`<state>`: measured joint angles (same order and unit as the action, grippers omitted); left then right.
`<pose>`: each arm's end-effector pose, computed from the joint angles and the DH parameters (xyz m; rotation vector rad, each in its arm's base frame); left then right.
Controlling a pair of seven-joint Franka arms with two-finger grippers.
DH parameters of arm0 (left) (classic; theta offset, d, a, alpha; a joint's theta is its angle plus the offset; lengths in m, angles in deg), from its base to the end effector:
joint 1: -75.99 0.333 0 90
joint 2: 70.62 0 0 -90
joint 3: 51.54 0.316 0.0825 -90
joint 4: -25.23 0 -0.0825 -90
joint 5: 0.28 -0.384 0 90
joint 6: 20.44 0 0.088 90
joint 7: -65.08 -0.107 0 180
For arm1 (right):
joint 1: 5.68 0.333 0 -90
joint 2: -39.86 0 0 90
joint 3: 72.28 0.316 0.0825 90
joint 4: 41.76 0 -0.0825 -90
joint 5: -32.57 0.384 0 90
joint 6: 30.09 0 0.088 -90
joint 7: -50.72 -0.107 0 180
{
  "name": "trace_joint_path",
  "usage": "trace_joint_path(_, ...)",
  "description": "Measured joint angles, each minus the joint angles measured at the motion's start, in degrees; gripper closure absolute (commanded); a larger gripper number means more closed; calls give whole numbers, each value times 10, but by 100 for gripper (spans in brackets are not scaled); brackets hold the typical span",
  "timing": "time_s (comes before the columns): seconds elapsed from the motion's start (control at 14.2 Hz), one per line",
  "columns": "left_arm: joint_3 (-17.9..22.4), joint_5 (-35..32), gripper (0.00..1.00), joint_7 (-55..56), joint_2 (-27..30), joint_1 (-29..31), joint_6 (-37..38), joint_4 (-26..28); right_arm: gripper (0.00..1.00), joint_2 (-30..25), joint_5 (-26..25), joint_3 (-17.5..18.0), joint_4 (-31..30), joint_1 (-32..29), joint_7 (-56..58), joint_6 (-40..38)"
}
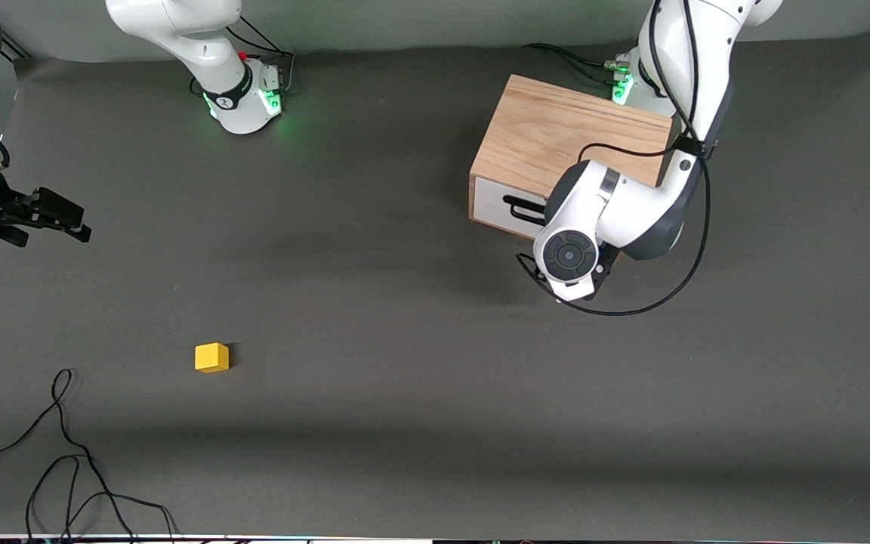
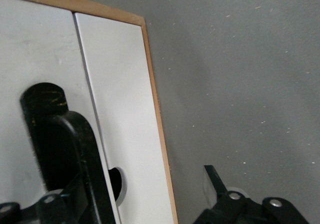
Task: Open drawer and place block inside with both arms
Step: 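Close the left gripper on the black drawer handle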
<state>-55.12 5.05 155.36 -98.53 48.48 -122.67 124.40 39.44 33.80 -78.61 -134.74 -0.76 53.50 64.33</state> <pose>0.5215 -0.3206 0.2749 -2.3951 -1.4253 0.4431 0.5588 -0.0118 0.6108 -3.1199 -0.0352 -0.0518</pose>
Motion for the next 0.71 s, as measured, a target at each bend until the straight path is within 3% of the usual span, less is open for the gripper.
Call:
trace_joint_path(0.35, 6, 0, 2, 0, 7, 14, -48, -10, 0, 0, 0, 0, -1, 0, 0, 0)
trace_joint_path(0.71, 11, -1, 2, -4, 9, 33, -61, -59, 0, 2, 0, 0, -1, 0, 0, 1)
